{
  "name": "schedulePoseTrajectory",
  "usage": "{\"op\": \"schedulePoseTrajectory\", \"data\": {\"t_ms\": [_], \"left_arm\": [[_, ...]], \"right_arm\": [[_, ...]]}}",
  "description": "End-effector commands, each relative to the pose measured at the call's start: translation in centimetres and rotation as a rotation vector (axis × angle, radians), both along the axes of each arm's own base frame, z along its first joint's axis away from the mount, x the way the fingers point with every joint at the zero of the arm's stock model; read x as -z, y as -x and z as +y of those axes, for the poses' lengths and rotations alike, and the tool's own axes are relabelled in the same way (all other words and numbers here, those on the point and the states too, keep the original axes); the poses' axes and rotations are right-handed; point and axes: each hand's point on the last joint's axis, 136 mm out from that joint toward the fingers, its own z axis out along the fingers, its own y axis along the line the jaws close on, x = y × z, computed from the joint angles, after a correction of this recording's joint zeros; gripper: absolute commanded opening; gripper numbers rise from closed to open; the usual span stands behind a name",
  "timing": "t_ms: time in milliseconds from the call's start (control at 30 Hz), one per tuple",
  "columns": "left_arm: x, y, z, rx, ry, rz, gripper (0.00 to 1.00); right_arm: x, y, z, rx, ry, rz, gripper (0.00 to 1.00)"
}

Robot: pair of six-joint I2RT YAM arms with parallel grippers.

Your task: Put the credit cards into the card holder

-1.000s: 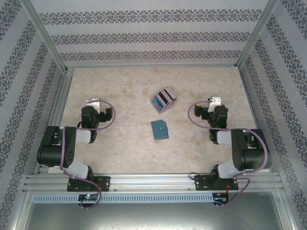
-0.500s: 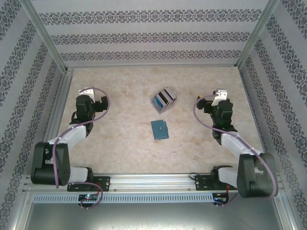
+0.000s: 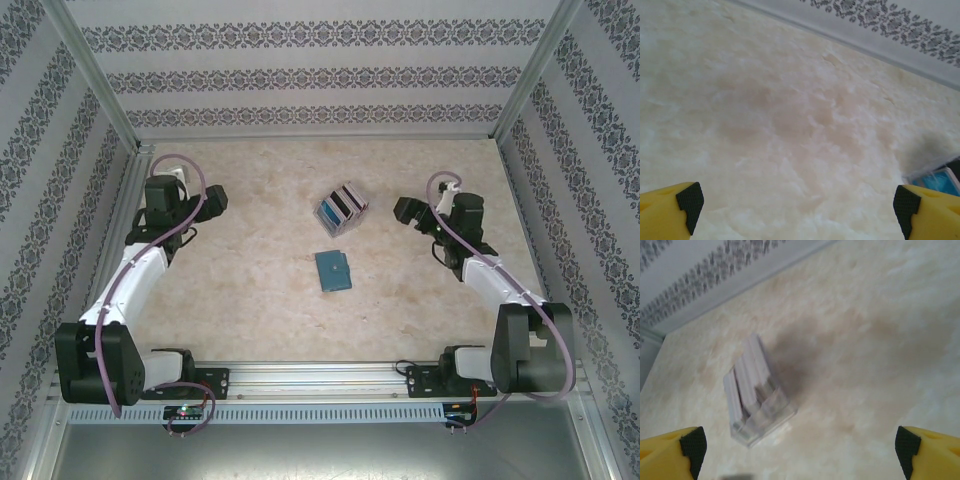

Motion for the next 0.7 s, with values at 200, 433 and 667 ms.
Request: {"op": "schedulePoseTrajectory", "data": {"t_ms": [200,433,667], "left_arm": [[-1.0,0.4,-4.3,0.139,0.191,0.136,1.0],[-0.8,-0.9,-10.3,0.293,0.146,0.213,1.0],[-0.7,-4.0,-16.6,0.422,0.13,0.23,1.0]], "right_arm": [[1.2,2.8,3.8,-0.092,0.133,0.129,0.98],[1.0,3.4,6.7,-0.136,0.22,0.119,0.98],[0.1,3.6,10.0,-0.214,0.258,0.12,0.97]]}}
